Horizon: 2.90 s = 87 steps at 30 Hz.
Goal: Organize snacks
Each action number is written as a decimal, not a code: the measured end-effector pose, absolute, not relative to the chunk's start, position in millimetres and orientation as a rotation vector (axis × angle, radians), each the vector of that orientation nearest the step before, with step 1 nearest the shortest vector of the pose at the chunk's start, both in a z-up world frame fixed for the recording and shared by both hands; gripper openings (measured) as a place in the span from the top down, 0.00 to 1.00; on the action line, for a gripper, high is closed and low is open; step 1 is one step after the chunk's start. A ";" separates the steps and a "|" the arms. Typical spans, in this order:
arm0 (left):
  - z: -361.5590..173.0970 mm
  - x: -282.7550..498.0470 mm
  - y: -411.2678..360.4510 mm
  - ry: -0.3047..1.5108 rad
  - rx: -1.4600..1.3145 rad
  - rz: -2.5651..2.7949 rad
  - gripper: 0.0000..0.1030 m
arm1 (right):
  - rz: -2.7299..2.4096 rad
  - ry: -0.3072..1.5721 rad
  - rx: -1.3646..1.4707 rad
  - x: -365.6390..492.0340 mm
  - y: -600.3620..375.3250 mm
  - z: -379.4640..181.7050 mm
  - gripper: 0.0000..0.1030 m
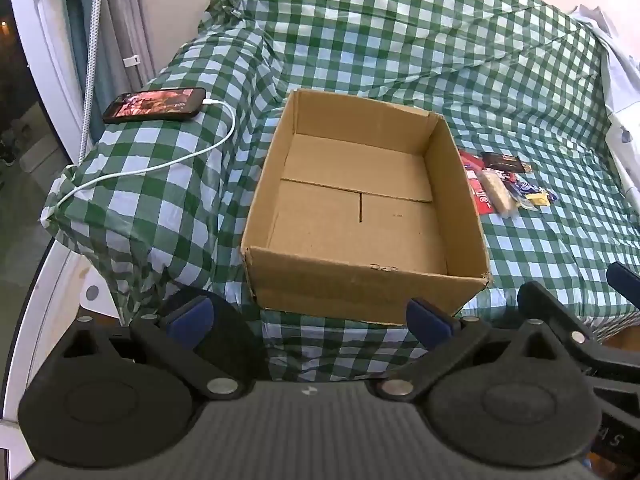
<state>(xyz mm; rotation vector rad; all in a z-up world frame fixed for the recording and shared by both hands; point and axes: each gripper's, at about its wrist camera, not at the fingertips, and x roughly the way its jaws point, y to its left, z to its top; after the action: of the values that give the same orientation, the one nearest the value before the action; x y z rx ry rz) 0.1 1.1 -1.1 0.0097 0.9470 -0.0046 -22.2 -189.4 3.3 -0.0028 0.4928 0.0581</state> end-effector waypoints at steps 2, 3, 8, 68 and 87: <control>-3.3 0.4 3.6 0.953 0.004 -0.001 0.00 | 0.060 0.499 -0.002 -20.2 -186.9 2.0 0.00; -4.6 0.8 4.8 0.956 0.005 0.001 0.00 | 0.065 0.502 0.000 -19.2 -186.9 1.6 0.00; -8.4 9.6 0.6 0.979 0.013 0.014 0.00 | 0.083 0.536 0.011 -11.8 -185.7 -4.0 0.00; -51.0 50.4 -26.9 1.147 0.097 -0.047 0.00 | 0.085 0.680 0.164 29.7 -222.5 -44.7 0.00; -60.8 127.3 -98.2 1.214 0.153 -0.069 0.00 | -0.235 0.606 0.353 107.7 -379.6 -81.3 0.00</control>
<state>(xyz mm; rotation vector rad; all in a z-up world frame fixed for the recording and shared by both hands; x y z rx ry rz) 127.3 -98.2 -60.8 0.1530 1.2136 -0.0694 107.7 -379.6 -81.3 0.3529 0.6065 -0.2347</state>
